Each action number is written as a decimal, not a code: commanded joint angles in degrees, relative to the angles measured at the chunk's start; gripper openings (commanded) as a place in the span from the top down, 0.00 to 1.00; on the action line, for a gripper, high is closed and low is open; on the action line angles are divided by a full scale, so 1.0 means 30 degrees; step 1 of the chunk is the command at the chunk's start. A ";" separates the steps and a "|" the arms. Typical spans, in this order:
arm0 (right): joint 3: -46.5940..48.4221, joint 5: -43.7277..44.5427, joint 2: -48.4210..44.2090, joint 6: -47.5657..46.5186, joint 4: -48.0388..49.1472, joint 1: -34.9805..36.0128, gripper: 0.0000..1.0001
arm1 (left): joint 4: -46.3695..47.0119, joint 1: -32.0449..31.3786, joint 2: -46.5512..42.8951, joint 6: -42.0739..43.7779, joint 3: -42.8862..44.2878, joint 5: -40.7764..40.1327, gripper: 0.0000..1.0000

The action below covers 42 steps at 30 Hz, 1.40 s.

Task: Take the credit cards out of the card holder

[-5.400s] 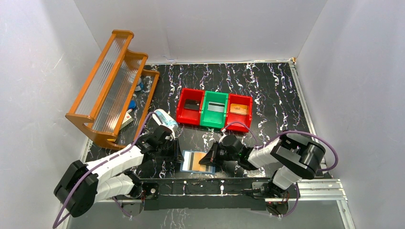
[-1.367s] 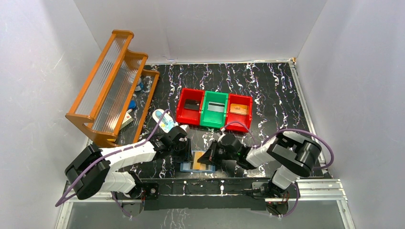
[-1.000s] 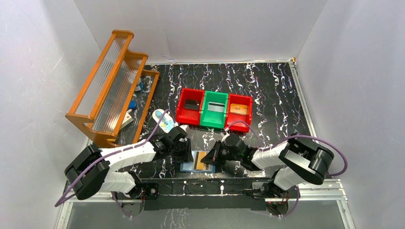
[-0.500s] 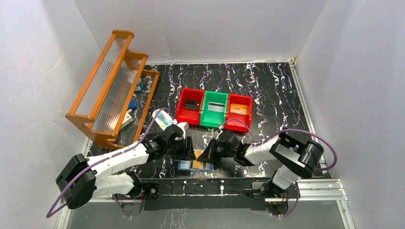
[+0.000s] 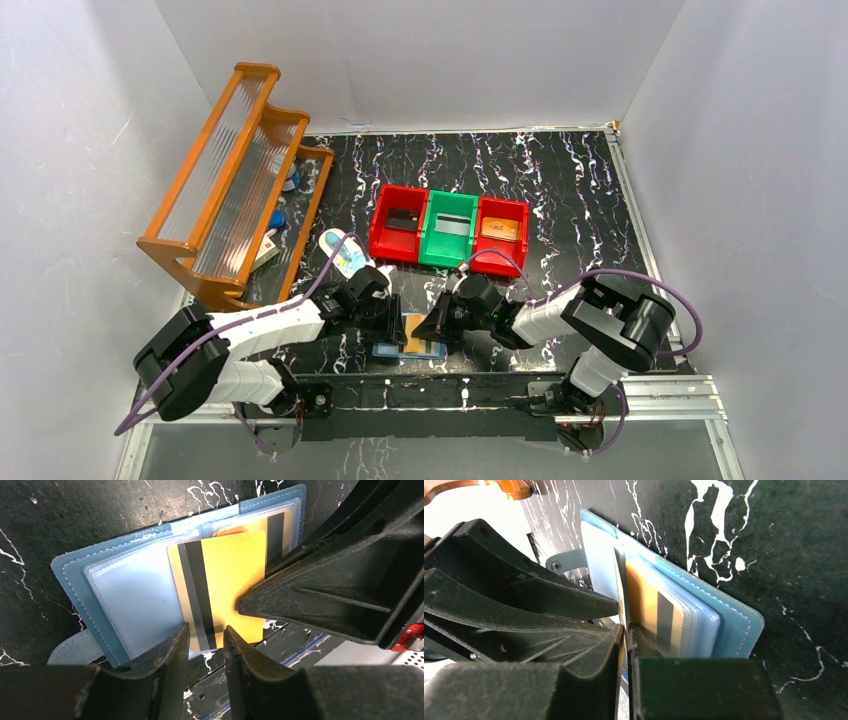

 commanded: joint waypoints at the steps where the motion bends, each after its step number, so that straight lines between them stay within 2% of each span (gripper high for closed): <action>1: 0.0067 0.0013 0.0431 0.0164 0.1000 -0.0002 0.83 | -0.0463 -0.0100 0.0102 -0.0160 -0.1081 -0.0471 0.70; 7: 0.0335 -0.0074 0.0920 0.0157 0.1327 0.0270 0.84 | -0.0463 -0.0109 -0.0105 -0.0192 -0.1204 -0.0534 0.72; 12: -0.0315 0.0841 -0.0181 0.0116 0.0910 0.0279 0.99 | -0.0669 -0.0107 -0.0327 -0.0133 -0.1204 -0.0644 0.72; 22: 0.0045 0.3185 -0.6195 -0.3599 -0.6898 0.0081 1.00 | -0.2279 -0.0120 -0.2702 -0.0027 -0.0730 -0.2165 0.66; 28: 0.0334 0.5165 -1.0657 -0.5892 -1.1065 -0.0067 1.00 | -0.3471 -0.0119 -0.4416 0.0458 0.0364 -0.2960 0.52; 34: 0.1532 0.9636 -1.4853 -0.8379 -1.5618 -0.0079 1.00 | -0.6570 -0.0092 -0.5988 0.1739 0.2737 -0.5649 0.35; 35: 0.1799 1.0353 -1.5368 -0.9040 -1.6076 -0.0077 1.00 | -0.7078 -0.0077 -0.6130 0.2016 0.3180 -0.6208 0.31; 37: 0.2498 1.1910 -1.6168 -1.0846 -1.6770 -0.0079 1.00 | -0.8033 -0.0092 -0.6319 0.2460 0.4083 -0.7231 0.17; 38: 0.2810 1.2695 -1.6444 -1.1681 -1.6974 -0.0085 1.00 | -0.8426 -0.0042 -0.6366 0.2678 0.4553 -0.7560 0.04; 42: 0.4226 1.6014 -1.6457 -1.5157 -1.7322 -0.0095 1.00 | -0.9351 0.0200 -0.6077 0.3956 0.5980 -0.8028 0.02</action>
